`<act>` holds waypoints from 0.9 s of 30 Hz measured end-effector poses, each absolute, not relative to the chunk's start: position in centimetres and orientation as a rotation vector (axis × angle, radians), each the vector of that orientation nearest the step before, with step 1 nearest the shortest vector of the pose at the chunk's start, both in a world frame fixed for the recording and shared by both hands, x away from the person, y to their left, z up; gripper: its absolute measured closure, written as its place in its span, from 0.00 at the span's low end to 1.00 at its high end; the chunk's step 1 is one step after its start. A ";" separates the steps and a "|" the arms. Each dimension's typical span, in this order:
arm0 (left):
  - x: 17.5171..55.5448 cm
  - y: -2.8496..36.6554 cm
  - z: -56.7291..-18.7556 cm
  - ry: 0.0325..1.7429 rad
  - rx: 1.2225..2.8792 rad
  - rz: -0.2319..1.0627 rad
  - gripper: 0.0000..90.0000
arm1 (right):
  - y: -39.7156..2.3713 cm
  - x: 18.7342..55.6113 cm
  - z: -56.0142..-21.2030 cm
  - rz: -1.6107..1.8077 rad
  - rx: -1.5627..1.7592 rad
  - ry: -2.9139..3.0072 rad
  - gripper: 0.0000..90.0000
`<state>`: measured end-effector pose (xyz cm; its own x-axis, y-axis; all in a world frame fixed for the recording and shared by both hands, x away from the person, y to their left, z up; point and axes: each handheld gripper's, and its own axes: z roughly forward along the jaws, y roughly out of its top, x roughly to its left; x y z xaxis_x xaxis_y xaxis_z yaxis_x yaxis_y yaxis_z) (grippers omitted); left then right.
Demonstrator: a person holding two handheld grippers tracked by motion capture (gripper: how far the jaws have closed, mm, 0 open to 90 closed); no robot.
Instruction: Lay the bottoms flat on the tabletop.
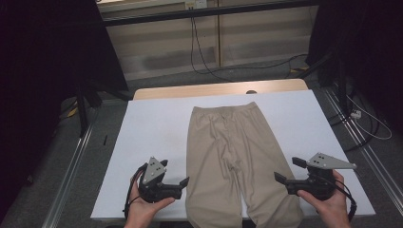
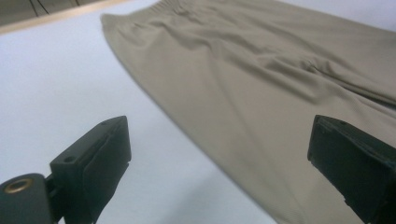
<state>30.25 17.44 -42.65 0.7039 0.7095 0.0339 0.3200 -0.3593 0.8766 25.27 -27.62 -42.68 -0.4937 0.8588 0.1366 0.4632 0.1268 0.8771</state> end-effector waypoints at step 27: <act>31.0 21.5 -42.2 0.903 1.806 0.566 0.06 | -29.7 25.3 -43.0 1.337 1.259 1.842 0.07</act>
